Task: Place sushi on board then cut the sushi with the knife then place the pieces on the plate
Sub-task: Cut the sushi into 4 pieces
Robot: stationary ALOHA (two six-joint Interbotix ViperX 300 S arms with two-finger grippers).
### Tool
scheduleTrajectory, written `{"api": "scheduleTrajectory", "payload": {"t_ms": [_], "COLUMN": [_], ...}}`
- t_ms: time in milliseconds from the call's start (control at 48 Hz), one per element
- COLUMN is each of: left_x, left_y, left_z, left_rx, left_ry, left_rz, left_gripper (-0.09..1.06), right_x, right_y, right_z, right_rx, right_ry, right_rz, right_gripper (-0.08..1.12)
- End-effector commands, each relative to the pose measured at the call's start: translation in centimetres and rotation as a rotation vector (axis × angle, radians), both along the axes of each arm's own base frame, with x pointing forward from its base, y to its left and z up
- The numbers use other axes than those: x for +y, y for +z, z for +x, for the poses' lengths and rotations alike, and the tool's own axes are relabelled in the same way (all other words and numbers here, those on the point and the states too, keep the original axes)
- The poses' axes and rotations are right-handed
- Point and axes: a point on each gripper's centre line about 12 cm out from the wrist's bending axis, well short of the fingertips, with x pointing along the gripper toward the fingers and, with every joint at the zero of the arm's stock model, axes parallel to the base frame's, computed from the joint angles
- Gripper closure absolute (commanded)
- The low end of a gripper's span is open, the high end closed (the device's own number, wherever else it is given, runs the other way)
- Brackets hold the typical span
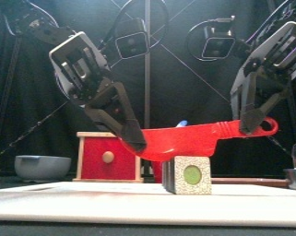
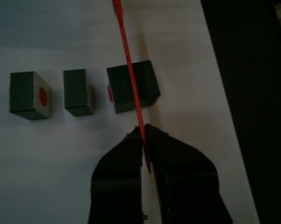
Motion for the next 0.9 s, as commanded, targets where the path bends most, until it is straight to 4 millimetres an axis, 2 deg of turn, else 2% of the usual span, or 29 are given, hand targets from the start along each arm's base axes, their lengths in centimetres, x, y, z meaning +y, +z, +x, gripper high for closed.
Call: {"api": "scheduleTrajectory", "payload": {"t_ms": [21,229,542,750,896], "left_x": [-0.8,-0.8,-0.8,-2.0,-2.4], "left_y": [0.2,-1.0,-2.4,-1.7,-1.3], "left_z": [0.0,-0.1,-0.2,-0.4,-0.5], "left_rx": [-0.005,0.026,0.075,0.061,0.051], "left_ry": [-0.020,-0.015,0.020,-0.005,-0.018], "left_rz": [0.000,0.001,-0.025,-0.033,-0.033], "left_gripper": [0.56,0.56,0.56,0.56,0.56], "right_x": [0.0,0.3,2.3,3.8,3.9], "right_y": [0.1,-1.3,-3.7,-3.0,-2.6], "right_z": [0.0,0.2,0.6,0.8,0.9], "right_rx": [0.002,0.046,0.127,0.110,0.098], "right_ry": [0.000,-0.005,0.017,0.032,0.033], "right_rz": [0.002,0.009,0.030,0.063,0.067], "right_gripper": [0.66,0.66,0.66,0.66,0.66]}}
